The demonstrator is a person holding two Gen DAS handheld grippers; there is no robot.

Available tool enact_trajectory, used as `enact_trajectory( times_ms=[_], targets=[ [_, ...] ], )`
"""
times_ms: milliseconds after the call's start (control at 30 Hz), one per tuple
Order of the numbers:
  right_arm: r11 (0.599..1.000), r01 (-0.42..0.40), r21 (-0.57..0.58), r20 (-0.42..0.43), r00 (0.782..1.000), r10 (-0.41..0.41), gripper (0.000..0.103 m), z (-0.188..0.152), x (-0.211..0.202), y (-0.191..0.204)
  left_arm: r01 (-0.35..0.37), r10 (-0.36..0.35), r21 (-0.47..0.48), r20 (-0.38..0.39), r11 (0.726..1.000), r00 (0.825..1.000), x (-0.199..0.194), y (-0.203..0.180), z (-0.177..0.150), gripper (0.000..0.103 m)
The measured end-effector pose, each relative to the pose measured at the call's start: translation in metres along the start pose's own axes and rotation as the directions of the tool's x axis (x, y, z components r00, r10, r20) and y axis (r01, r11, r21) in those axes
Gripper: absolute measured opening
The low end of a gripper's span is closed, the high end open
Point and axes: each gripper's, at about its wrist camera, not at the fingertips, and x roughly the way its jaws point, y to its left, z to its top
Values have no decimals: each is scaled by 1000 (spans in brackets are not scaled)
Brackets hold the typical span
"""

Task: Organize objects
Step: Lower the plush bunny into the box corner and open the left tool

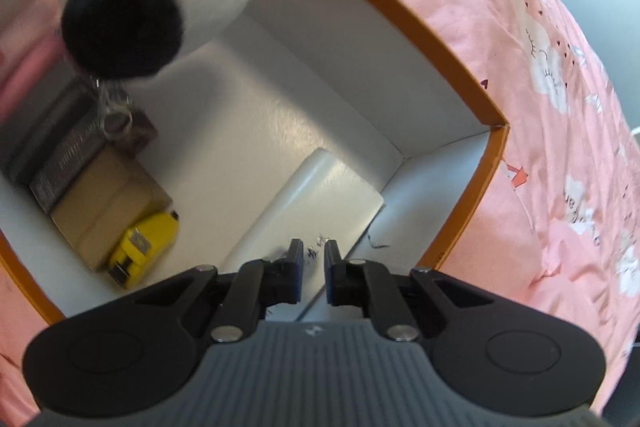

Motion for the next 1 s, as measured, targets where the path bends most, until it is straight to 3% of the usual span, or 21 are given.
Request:
enact_trajectory(
  times_ms=[100,200,333,400,567,667,833,1000],
  targets=[
    [1000,-10,27,40,999,9,10,4,-8,-3,-50,51,98,-7,994,999,3,-4,6,61],
    [999,-21,37,62,998,19,10,-1,-18,7,-78,89,253,-34,964,995,11,-12,6,61],
    [998,-24,49,78,997,20,10,-5,-22,12,-121,163,486,-45,865,986,19,-27,-1,61],
    [998,-35,53,76,997,31,10,-6,-22,11,-119,188,548,-72,828,979,25,-28,-3,61],
    [997,-39,66,76,997,34,10,-10,-21,13,-143,300,737,-84,661,950,39,-30,-17,61],
    [996,-47,74,76,996,42,10,-14,-21,15,-128,328,796,-92,591,940,46,-29,-24,61],
    [995,-51,81,74,996,45,10,-16,-22,17,-106,365,841,-115,531,924,59,-23,-26,62],
    [995,-51,91,74,996,44,10,-19,-24,17,-76,390,838,-170,541,905,71,-16,-16,58]
  ],
)
